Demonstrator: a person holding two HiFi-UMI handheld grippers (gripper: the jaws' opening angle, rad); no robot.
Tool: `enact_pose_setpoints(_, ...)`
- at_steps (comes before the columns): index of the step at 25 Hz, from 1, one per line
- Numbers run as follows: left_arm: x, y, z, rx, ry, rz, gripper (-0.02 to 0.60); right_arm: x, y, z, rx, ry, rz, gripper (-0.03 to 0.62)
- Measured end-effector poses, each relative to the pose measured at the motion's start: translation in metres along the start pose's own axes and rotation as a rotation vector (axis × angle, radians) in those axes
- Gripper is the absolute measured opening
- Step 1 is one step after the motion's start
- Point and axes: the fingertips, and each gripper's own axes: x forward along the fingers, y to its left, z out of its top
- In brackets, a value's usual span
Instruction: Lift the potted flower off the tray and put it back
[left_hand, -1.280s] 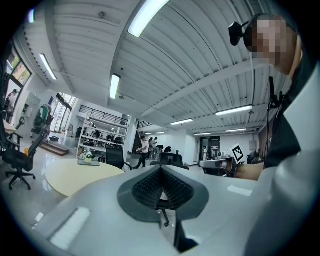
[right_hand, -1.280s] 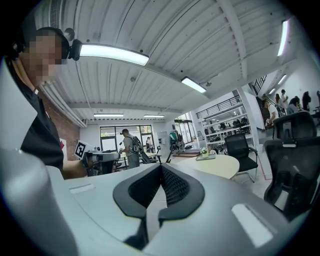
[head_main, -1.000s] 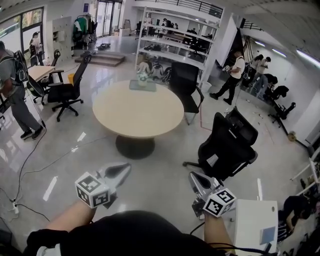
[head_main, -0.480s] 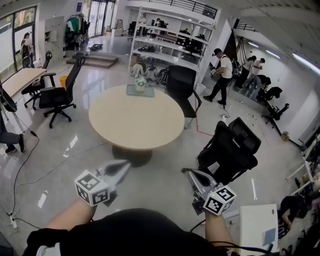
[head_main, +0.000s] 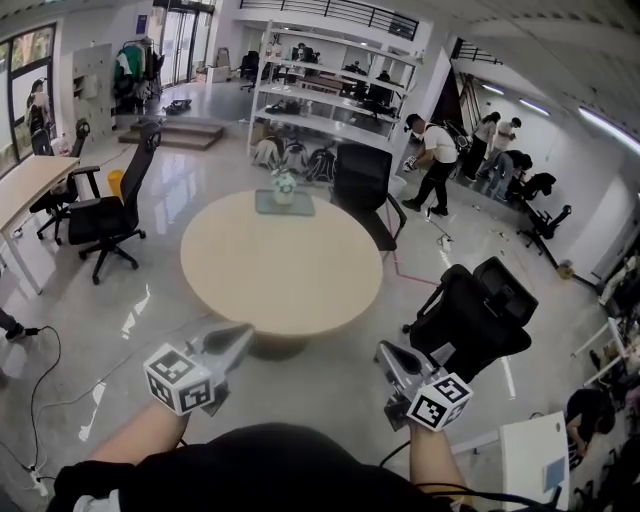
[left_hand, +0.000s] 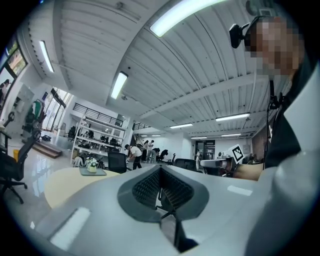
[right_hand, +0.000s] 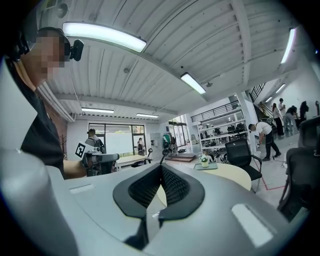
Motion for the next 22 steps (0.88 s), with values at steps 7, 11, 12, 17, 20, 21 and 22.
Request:
enact_pose_setpoints(7,0.006,0.053,-0.005,-0.034,0.013,0.019,-0.002,0.055,-0.012,-0.008,0.018,0.041,0.006,0.014)
enact_pose_setpoints(11,0.018,0.073,-0.006,-0.044,0.028,0.039,-0.002,0.081,-0.029,-0.002,0.028,0.041,0.026,0.014)
enact_pose_setpoints(12,0.022,0.077,-0.007,-0.044,0.031,0.047,-0.002,0.087,-0.034,-0.002,0.032,0.041,0.034,0.014)
enact_pose_setpoints(17,0.055,0.095,-0.010,-0.027,0.030,0.116,-0.002,0.117,-0.080,-0.002,0.044,0.040,0.102,0.014)
enact_pose_setpoints(20,0.077,0.100,-0.003,-0.020,0.017,0.165,-0.002,0.133,-0.109,0.011,0.034,0.044,0.149,0.014)
enact_pose_setpoints(21,0.085,0.099,0.000,-0.019,0.014,0.178,-0.002,0.138,-0.117,0.017,0.027,0.044,0.166,0.014)
enact_pose_setpoints(22,0.094,0.099,0.003,-0.016,0.011,0.189,-0.002,0.142,-0.125,0.025,0.017,0.043,0.183,0.014)
